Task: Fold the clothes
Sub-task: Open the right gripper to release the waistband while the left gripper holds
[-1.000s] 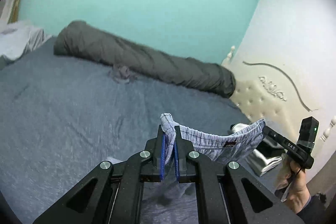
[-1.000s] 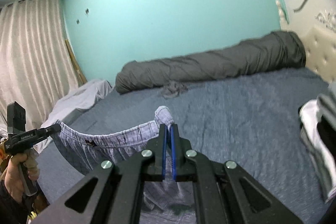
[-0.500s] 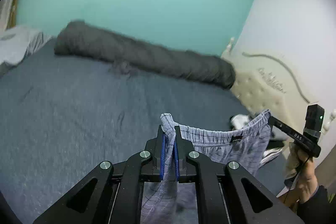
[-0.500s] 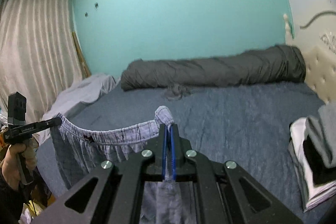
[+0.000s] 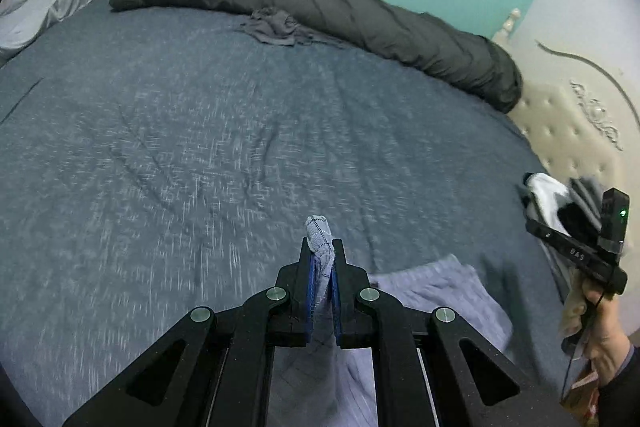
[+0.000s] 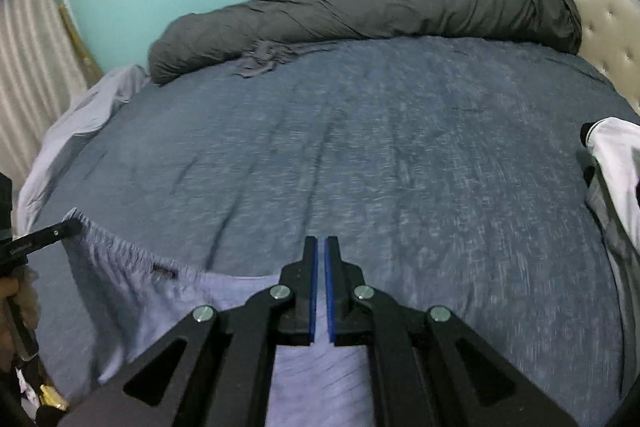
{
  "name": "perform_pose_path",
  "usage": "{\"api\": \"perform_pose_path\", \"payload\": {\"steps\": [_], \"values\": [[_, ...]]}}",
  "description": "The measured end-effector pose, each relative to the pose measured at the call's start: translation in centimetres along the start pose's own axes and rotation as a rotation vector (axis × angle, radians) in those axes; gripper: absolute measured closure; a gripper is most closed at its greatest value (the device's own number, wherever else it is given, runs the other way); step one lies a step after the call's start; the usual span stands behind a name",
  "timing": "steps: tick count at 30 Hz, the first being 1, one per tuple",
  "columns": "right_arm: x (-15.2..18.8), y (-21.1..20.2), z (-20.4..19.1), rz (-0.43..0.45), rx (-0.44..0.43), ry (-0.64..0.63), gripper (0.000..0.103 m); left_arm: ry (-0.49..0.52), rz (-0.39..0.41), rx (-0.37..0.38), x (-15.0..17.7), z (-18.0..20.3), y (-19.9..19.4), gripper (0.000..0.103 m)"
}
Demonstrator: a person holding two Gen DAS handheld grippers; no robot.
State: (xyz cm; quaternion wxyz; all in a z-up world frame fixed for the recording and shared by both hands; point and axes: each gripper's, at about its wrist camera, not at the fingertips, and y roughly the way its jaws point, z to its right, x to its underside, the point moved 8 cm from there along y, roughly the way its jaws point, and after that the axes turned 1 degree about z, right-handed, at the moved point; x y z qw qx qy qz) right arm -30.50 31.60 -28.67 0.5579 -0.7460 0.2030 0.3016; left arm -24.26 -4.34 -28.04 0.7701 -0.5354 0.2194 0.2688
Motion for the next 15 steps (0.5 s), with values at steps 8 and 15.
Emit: {"api": "perform_pose_path", "payload": {"steps": [8, 15], "values": [[3.2, 6.6, -1.0, -0.186, -0.073, -0.005, 0.096, -0.008, -0.049, -0.020, 0.1, -1.8, 5.6, 0.096], [4.9, 8.1, -3.6, -0.236, -0.109, -0.042, 0.067, 0.015, -0.055, -0.029, 1.0, -1.5, 5.9, 0.096]]}}
